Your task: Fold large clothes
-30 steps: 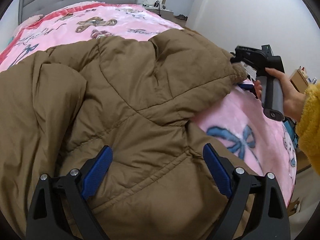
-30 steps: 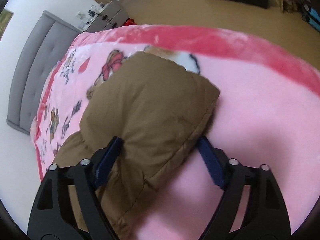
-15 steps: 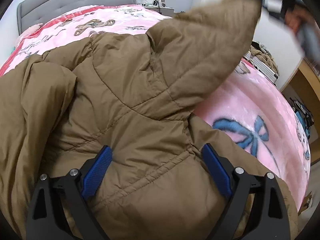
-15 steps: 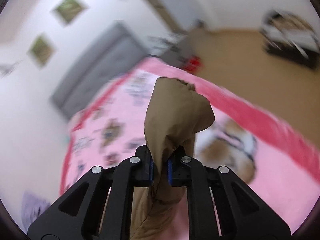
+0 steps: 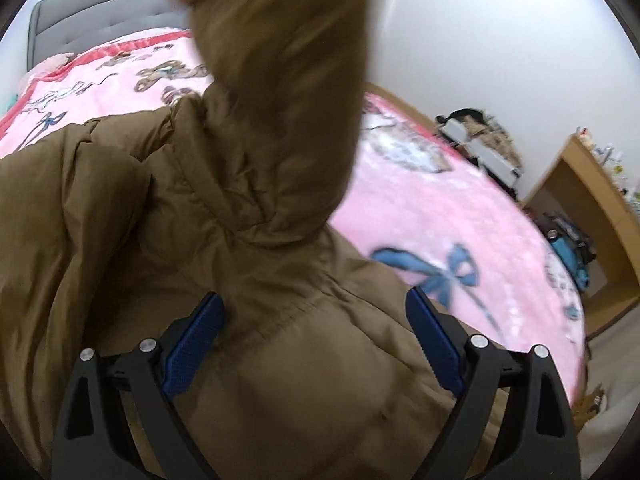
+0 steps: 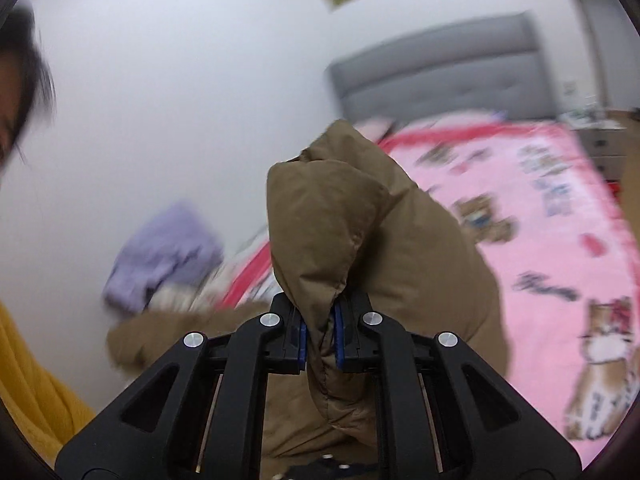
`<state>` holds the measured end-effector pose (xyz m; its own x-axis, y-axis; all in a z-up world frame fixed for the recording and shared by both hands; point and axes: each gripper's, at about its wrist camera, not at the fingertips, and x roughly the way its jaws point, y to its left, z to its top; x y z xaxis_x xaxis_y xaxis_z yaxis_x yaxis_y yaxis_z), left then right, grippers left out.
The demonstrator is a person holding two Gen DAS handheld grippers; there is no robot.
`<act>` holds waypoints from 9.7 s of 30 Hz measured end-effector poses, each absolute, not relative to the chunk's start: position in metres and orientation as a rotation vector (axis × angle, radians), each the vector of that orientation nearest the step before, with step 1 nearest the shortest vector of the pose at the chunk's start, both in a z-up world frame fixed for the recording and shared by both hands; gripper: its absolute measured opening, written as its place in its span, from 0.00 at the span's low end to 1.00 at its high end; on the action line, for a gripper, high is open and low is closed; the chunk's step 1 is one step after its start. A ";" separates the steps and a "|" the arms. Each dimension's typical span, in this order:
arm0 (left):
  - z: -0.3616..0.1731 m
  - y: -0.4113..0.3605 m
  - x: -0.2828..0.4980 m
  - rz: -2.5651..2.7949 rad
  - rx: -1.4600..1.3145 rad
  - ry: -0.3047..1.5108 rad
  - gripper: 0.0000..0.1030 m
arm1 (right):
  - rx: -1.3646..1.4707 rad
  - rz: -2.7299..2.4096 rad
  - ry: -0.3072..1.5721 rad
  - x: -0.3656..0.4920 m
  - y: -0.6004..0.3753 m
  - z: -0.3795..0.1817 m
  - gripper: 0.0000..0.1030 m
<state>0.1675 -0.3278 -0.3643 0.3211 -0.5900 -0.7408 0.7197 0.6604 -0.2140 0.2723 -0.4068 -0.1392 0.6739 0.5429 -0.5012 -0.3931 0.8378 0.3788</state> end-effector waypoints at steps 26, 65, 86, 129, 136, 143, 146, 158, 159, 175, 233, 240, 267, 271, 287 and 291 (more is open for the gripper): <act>-0.332 -0.176 0.102 -0.728 0.082 0.912 0.88 | -0.047 0.678 1.410 0.291 -0.211 -0.314 0.11; -0.313 -0.035 0.311 -0.797 -0.549 1.083 0.29 | -0.237 0.650 0.978 0.209 -0.230 -0.292 0.16; -0.251 -0.025 0.390 -0.686 -0.252 1.061 0.06 | -0.010 0.159 0.740 0.188 -0.291 -0.247 0.86; -0.305 -0.010 0.253 -0.495 0.074 1.045 0.01 | 0.287 0.054 0.897 0.302 -0.392 -0.294 0.39; -0.327 -0.008 0.253 -0.463 0.069 1.092 0.01 | 0.168 0.051 1.122 0.341 -0.364 -0.347 0.41; -0.298 -0.011 0.238 -0.400 0.101 1.015 0.02 | 0.238 0.033 1.040 0.326 -0.373 -0.323 0.43; -0.268 -0.015 0.222 -0.348 0.169 0.914 0.05 | 0.217 0.042 0.845 0.298 -0.371 -0.293 0.58; -0.239 -0.085 0.299 -0.433 0.149 0.827 0.12 | 0.030 0.229 0.842 0.308 -0.298 -0.294 0.59; -0.256 -0.084 0.313 -0.429 0.119 0.887 0.12 | 0.016 0.232 0.860 0.309 -0.294 -0.297 0.59; -0.324 -0.052 0.313 -0.422 0.060 1.029 0.11 | -0.067 0.248 0.878 0.300 -0.276 -0.334 0.62; -0.299 0.031 0.260 -0.311 -0.180 0.942 0.76 | 0.140 0.040 0.902 0.191 -0.301 -0.277 0.85; -0.284 0.140 0.205 0.061 -0.474 0.771 0.86 | 0.134 0.118 0.939 0.196 -0.249 -0.269 0.87; -0.328 0.370 0.116 0.545 -0.913 0.511 0.14 | -0.057 0.347 1.082 0.199 -0.102 -0.246 0.87; -0.300 0.361 0.125 0.518 -0.799 0.529 0.07 | -0.022 0.336 1.077 0.195 -0.106 -0.247 0.87; -0.105 0.110 0.248 -0.124 -0.132 0.381 0.06 | 0.337 0.047 0.994 0.155 -0.234 -0.249 0.87; -0.106 0.008 0.283 -0.288 0.037 0.415 0.06 | 0.404 -0.068 0.969 0.127 -0.283 -0.248 0.87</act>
<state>0.2827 0.0083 -0.1058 0.8753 -0.2683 -0.4023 0.2834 0.9587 -0.0227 0.1267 -0.2828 -0.2483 0.5704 0.1222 -0.8122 0.2344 0.9235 0.3036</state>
